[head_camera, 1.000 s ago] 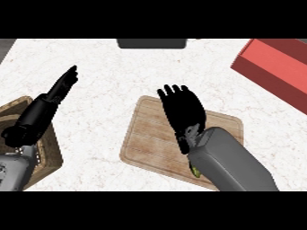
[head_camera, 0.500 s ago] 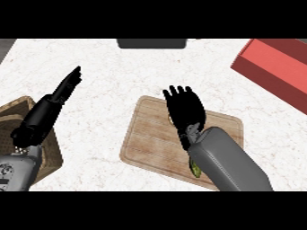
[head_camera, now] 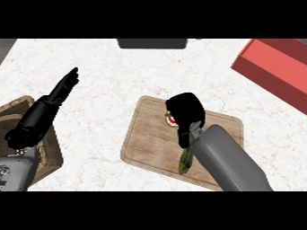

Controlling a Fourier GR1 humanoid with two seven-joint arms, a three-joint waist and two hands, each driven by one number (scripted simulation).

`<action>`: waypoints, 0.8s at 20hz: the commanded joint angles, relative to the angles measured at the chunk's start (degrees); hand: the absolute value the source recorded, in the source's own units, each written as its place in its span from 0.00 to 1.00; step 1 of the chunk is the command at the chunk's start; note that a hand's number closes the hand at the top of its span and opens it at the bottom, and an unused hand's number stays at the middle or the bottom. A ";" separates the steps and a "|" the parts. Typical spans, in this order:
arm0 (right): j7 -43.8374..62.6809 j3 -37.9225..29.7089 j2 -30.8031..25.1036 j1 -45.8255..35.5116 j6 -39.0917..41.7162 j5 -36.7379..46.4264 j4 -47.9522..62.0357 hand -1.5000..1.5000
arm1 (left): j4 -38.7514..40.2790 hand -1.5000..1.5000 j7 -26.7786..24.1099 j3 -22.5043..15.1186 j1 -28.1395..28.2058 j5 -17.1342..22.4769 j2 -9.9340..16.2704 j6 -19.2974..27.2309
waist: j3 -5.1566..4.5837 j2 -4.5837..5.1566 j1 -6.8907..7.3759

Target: Pick the cupcake from the cutting board and place it in the cardboard box

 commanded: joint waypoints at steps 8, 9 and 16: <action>-7.41 3.80 1.19 1.93 -10.73 9.05 -0.98 1.00 | -0.27 0.50 2.25 1.24 -1.81 -1.81 -1.99 0.31 | 0.03 0.02 -0.36; -10.09 1.45 -0.21 -1.08 -12.30 8.93 2.13 1.00 | -3.54 0.50 5.27 2.68 -1.08 0.82 0.05 -2.52 | 0.04 0.04 -0.01; -29.71 -10.10 -7.10 -2.47 -18.86 -3.00 4.25 1.00 | -2.13 0.50 2.53 2.95 -0.82 0.76 -0.39 -2.80 | 0.08 0.33 0.22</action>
